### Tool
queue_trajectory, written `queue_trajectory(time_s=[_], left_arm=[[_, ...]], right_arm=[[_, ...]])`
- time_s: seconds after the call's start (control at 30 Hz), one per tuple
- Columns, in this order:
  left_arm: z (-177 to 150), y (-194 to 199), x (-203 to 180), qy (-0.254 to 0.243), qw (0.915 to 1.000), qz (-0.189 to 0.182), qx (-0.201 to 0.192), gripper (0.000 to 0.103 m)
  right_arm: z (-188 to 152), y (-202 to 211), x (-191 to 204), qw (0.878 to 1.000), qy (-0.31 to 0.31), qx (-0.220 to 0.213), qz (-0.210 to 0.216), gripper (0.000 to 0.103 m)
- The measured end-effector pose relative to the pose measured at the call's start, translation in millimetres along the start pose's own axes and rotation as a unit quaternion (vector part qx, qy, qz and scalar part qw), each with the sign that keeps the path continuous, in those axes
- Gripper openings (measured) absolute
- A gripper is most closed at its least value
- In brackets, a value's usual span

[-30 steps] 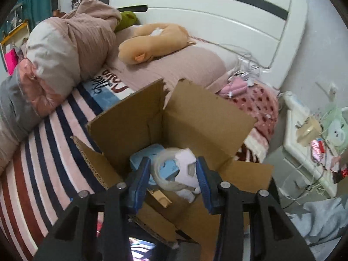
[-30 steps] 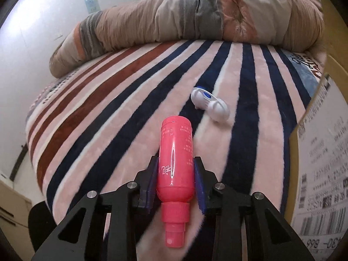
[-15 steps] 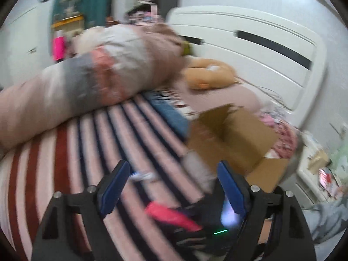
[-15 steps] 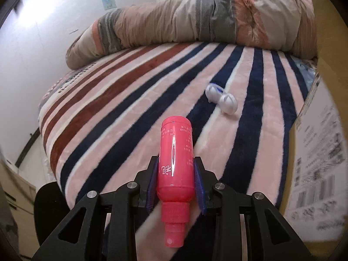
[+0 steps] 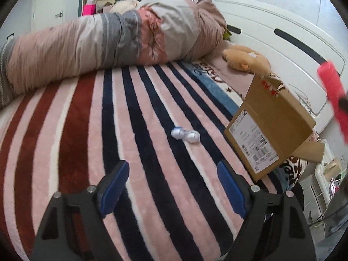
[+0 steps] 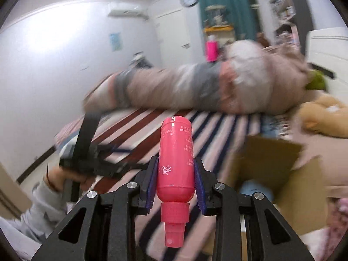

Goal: Organize rigid objects
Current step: 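Lower the pink spray bottle into the box and open the right tool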

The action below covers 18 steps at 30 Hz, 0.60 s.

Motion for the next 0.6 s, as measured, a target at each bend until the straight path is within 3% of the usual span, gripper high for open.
queue_trajectory(time_s=[0.13, 0.27, 0.43, 0.6], left_arm=[[-1, -22, -9, -0.005, 0.9999, -0.003, 0.014, 0.081], [1, -47, -21, -0.02, 0.9995, 0.005, 0.024, 0.081], [9, -81, -33, -0.042, 0.9988, 0.011, 0.024, 0.083], [20, -124, -35, -0.051, 0.9981, 0.022, 0.029, 0.083]], right_arm=[[4, -3, -47, 0.997, -0.019, 0.031, -0.069, 0.027], [-11, -36, -85, 0.99, -0.062, 0.098, -0.078, 0.027], [-32, -67, -93, 0.981, -0.058, 0.17, -0.073, 0.027], [-39, -64, -105, 0.978, -0.057, 0.178, -0.096, 0.033]])
Point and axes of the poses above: each gripper's, at about its wrist camera, not at the fingertips, and y roughly against the way its jaws point, x to its left, z to its top, the point moved 4 cm from there along -y, roughly the way its jaws point, and after that the axes turned 6 degrees about -y, right-handed, at the moved point
